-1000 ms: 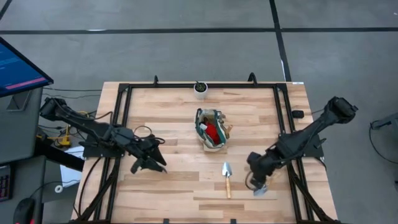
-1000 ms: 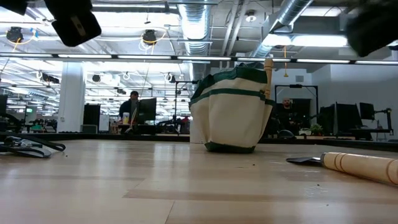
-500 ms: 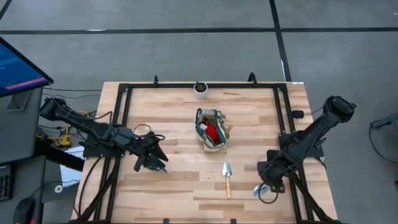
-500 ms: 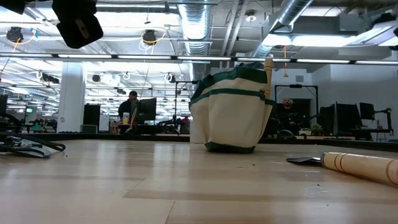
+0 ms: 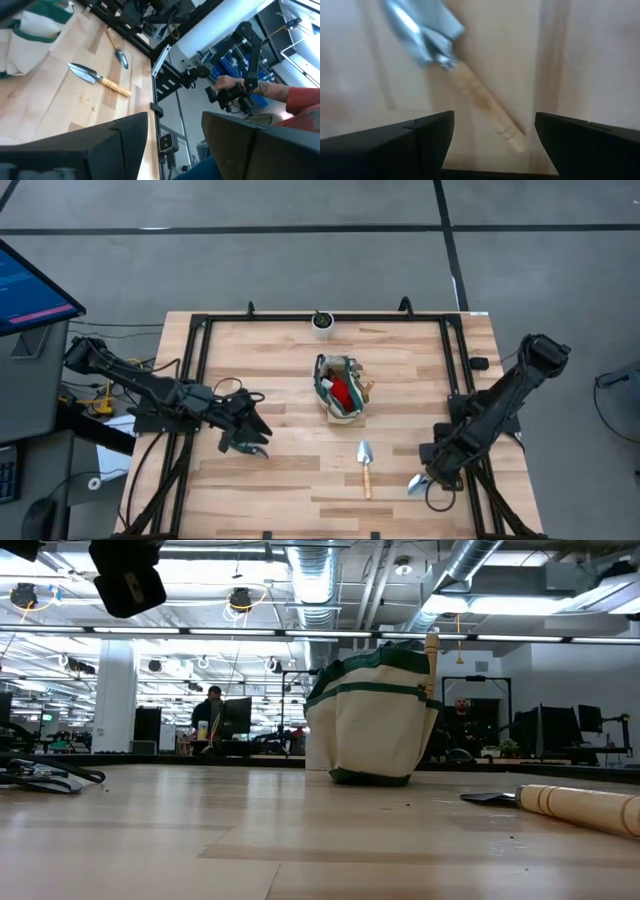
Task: Pick & Place Garden tools in Gardening bag
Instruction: Put the brown trowel into the green gardening bag
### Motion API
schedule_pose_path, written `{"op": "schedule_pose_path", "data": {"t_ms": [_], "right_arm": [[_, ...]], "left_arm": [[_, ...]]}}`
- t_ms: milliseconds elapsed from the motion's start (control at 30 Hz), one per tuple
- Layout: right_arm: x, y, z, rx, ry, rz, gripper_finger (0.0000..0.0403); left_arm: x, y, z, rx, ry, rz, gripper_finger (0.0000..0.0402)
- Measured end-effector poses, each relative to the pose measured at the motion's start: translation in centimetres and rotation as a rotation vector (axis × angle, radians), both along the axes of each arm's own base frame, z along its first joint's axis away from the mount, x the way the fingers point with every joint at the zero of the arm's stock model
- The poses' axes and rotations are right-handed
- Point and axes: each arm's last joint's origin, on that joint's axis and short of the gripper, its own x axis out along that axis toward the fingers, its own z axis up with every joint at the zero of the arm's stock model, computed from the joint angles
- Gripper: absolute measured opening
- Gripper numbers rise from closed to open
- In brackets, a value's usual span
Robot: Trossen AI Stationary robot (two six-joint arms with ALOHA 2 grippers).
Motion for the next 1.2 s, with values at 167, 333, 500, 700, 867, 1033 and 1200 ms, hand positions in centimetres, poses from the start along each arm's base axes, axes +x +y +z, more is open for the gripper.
{"op": "schedule_pose_path", "data": {"t_ms": [167,333,500,700,867,1033,1200], "right_arm": [[-0.2,0.6,-1.9,-0.042,0.029,0.041,0.027],[0.2,1.5,-3.9,-0.091,0.089,0.092,0.027],[0.8,2.0,-4.2,-0.141,0.128,0.082,0.0241],[1.6,2.0,-4.1,-0.123,0.116,0.034,0.0108],[2.4,2.1,-3.6,-0.097,0.126,-0.012,0.0052],[3.9,1.9,-3.0,-0.086,0.101,-0.112,0.0052],[6.0,1.9,-1.6,-0.061,0.037,-0.261,0.0052]], "left_arm": [[0.0,0.1,0.0,0.004,-0.003,0.025,0.0176],[0.1,0.1,0.1,0.004,-0.01,0.042,0.0176],[0.1,0.1,0.1,-0.004,-0.015,0.046,0.0176],[0.1,0.2,0.2,-0.017,-0.014,0.073,0.0176],[0.1,0.2,0.2,-0.016,-0.021,0.091,0.0176],[0.2,0.4,0.3,-0.011,-0.031,0.138,0.0176],[0.3,0.8,0.4,-0.007,-0.047,0.193,0.0176]]}}
